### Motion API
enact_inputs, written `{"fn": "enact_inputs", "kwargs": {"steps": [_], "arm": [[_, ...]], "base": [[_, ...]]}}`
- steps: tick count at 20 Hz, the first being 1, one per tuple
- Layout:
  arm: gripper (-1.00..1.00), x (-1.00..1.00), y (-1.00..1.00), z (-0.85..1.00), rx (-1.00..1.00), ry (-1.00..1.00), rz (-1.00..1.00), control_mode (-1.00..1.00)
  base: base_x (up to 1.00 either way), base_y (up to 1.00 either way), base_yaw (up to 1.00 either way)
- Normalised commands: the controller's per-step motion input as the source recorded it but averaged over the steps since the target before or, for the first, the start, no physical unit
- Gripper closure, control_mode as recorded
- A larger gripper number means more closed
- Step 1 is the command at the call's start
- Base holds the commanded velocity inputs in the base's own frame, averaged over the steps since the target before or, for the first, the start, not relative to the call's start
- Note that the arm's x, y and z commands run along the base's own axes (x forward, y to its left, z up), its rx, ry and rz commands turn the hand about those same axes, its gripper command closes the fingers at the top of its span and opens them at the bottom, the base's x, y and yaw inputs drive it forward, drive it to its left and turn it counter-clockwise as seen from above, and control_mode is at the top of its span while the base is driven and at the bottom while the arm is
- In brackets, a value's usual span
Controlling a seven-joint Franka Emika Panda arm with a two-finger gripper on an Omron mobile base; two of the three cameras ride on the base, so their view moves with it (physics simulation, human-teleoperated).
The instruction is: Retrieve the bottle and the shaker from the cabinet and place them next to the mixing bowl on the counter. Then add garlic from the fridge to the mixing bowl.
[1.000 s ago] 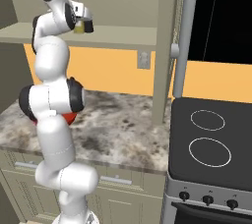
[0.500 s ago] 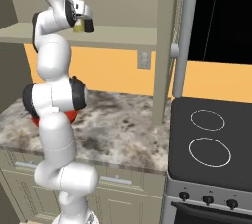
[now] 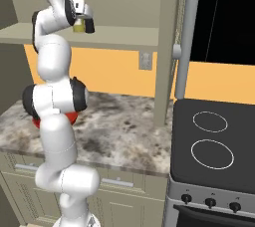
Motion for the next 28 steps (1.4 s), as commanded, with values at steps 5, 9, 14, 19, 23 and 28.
{"fn": "enact_inputs", "kwargs": {"steps": [5, 9, 14, 19, 23, 28], "arm": [[1.0, -0.62, 0.05, 0.0, 0.0, -0.07, 0.0, -1.0], [1.0, -0.81, 0.03, 0.0, 0.0, -0.07, 0.0, -1.0], [1.0, -0.99, 0.0, 0.0, 0.0, -0.11, 0.0, -1.0], [1.0, -1.0, 0.0, 0.0, 0.04, -0.14, 0.0, -1.0], [1.0, -1.0, 0.0, 0.0, 0.07, -0.09, 0.0, -1.0], [1.0, -1.0, -0.1, -0.03, 0.06, -0.01, 0.01, -1.0]], "base": [[0.0, 0.0, 0.0], [0.0, 0.0, 0.0], [0.0, 0.0, 0.0], [0.0, 0.0, 0.0], [0.0, 0.0, 0.0], [0.0, 0.0, 0.0]]}}
